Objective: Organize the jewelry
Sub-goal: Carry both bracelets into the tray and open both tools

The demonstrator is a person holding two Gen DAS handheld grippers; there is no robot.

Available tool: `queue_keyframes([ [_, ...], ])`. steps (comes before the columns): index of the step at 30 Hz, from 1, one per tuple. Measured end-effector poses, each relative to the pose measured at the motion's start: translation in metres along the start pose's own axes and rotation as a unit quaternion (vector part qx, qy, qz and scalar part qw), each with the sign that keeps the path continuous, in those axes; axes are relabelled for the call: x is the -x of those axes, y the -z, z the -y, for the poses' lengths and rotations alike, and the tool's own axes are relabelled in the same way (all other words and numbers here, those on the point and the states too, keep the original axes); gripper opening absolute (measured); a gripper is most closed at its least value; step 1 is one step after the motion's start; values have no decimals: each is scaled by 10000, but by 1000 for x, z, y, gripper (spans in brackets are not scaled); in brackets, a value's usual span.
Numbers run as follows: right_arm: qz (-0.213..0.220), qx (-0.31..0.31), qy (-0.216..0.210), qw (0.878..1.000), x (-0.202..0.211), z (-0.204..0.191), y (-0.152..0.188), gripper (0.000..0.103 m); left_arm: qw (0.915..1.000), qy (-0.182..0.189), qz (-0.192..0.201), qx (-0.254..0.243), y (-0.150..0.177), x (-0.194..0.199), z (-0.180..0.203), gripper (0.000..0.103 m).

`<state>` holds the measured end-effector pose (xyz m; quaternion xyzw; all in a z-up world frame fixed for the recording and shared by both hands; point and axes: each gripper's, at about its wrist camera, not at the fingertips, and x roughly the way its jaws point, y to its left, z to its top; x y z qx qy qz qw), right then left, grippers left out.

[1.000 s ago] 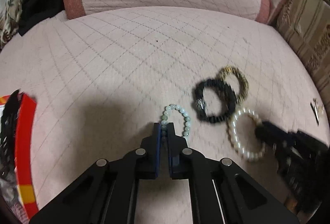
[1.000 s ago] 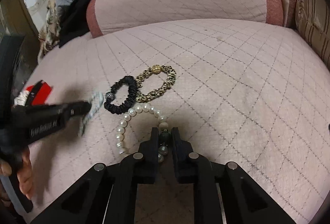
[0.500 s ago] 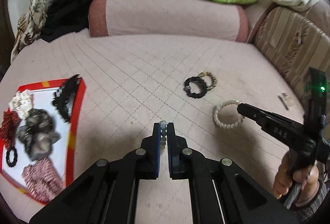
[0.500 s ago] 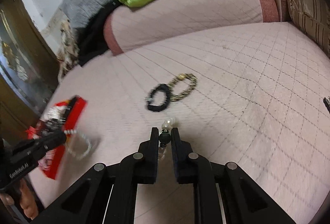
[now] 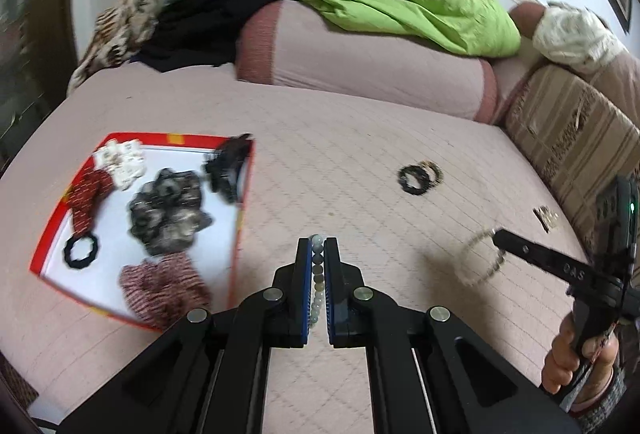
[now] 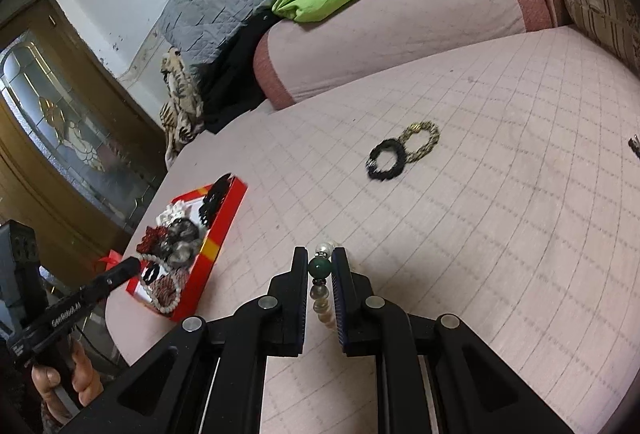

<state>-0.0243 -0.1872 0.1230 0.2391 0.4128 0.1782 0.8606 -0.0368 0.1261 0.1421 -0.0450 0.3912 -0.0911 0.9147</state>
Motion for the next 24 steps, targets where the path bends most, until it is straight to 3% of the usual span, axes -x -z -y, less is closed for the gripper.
queue_keyframes([
  [10,-161,536,7,9984,-1,-45,9,13,9972,-376,219,612,3,28,-66,5],
  [24,-593,1929,-143,9793,-49,-169,7,13,9881,-679,37,1379,7,10,-166,5],
])
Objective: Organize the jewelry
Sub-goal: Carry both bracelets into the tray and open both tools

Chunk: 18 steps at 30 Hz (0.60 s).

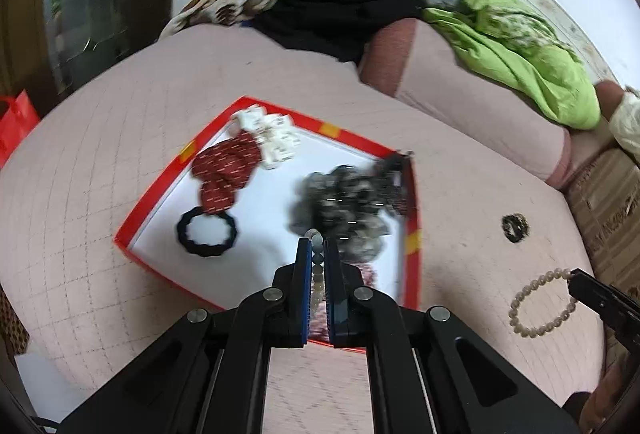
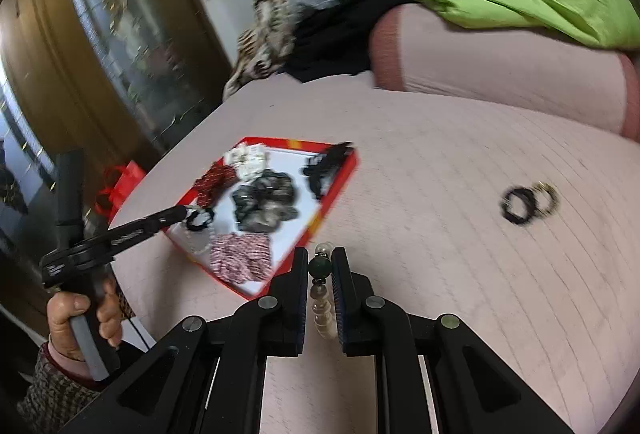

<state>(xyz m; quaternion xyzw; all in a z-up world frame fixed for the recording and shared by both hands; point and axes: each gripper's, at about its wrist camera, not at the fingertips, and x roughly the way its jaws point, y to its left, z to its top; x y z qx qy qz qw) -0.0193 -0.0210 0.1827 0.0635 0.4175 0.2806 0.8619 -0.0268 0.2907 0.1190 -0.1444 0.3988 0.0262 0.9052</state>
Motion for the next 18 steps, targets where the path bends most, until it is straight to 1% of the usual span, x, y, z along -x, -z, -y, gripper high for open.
queue_keyframes([
  [4,-120,242,-56,9996,-20,-30,-11,13,9993,-33,-134,360,2,-11,-29,5],
  [8,-289,365,-193,9987,-52,-59,-26,13,9974,-134,-248,657,4,-18,-51,5],
  [11,-441,465,-353,9973,-80,-83,-37,13,9955,-216,-264,881,6,-21,-66,5],
  [15,-667,447,-612,9949,-121,-108,-54,13,9930,-183,-418,1085,9,-30,-77,5],
  [18,-841,318,-764,9930,-151,-118,-64,13,9927,-136,-500,1090,10,-35,-76,5],
])
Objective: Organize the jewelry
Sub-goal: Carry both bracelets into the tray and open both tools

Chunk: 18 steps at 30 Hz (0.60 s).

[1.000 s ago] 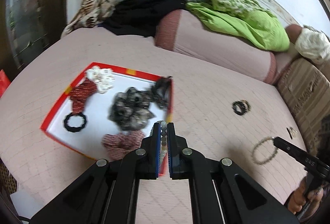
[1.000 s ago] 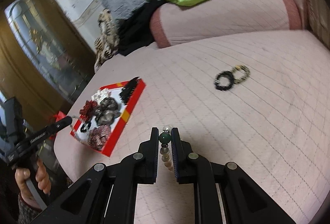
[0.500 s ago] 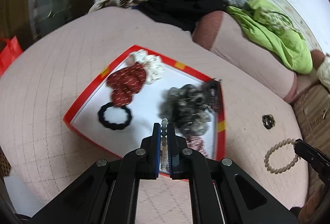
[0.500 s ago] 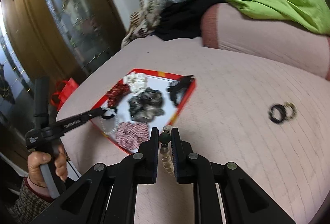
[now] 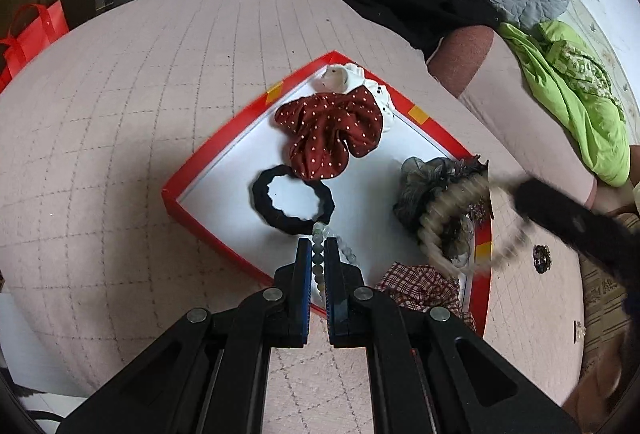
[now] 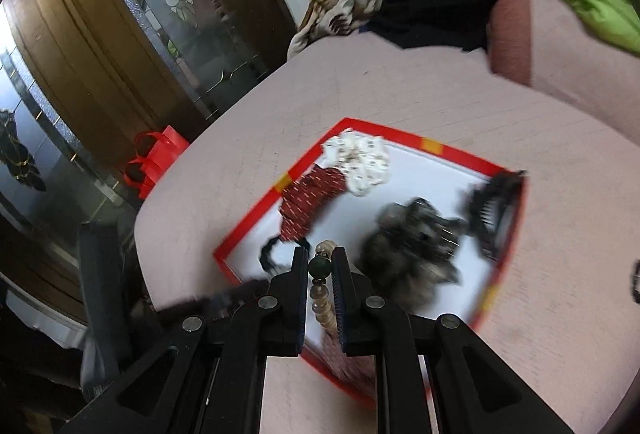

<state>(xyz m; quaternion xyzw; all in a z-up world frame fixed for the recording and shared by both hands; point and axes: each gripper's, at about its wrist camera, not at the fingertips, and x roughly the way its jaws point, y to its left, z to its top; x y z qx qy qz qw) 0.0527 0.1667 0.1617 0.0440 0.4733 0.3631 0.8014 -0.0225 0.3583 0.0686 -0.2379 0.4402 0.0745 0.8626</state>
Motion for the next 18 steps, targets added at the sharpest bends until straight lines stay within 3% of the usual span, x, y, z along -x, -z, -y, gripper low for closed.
queue_keyframes([
  [4,-238,-63,-59,9997,-35,-3,-11,13,9999,-130,-12,-50,-3,-5,1,5],
  [7,-448,-103,165,9988,-59,5,-9,13,9998,-120,-126,27,-6,-12,-1,5],
  [14,-550,-240,396,9974,-70,21,-6,15,9999,-105,-111,80,-7,-12,-1,5],
  [18,-435,-187,480,9977,-59,22,-7,27,9999,-55,-55,100,-7,-10,-1,5],
])
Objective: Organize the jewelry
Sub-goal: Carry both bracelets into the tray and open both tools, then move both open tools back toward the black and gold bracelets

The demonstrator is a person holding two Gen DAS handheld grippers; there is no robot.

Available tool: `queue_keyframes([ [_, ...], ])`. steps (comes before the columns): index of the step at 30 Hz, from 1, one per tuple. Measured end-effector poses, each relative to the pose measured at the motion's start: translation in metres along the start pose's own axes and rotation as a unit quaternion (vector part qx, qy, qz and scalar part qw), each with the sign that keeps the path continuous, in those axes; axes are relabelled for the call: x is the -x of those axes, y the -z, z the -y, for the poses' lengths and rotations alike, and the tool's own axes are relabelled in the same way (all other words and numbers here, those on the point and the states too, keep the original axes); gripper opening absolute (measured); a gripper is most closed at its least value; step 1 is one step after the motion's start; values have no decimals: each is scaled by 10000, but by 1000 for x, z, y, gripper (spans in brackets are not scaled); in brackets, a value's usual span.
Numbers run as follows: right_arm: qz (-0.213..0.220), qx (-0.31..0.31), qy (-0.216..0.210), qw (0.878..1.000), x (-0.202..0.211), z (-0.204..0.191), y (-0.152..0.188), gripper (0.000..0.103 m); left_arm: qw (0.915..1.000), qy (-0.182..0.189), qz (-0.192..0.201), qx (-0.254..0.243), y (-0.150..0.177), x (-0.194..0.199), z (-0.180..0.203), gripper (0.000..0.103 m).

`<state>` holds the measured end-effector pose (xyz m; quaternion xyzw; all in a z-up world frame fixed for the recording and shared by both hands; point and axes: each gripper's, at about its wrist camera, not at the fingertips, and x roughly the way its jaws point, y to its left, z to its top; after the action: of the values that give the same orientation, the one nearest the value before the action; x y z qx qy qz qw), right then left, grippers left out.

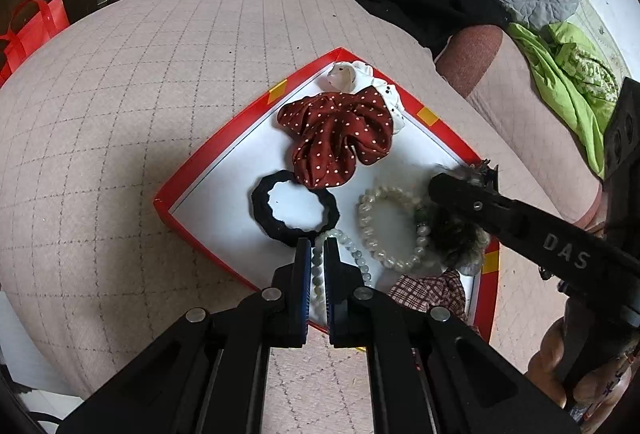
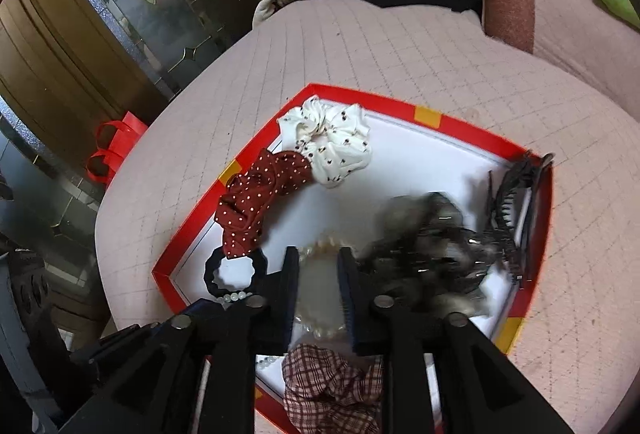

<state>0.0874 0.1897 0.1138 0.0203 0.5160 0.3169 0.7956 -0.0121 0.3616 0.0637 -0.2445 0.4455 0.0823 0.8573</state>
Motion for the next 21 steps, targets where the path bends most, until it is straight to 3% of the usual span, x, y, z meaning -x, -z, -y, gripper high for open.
queue_keyframes([
  [3,145,94,16,9998,15,-1,1,31,9999,54,86,-64,1,4,4,6],
  [7,314,199,59,9993,38,2,10,38,9994,114,288,-124,3,13,9,30],
  [13,395,13,172,9991,69,28,39,38,9984,130,503,-201,8,24,16,38],
  [21,471,-500,365,9970,106,77,82,39,9980,-139,512,-350,17,26,25,39],
])
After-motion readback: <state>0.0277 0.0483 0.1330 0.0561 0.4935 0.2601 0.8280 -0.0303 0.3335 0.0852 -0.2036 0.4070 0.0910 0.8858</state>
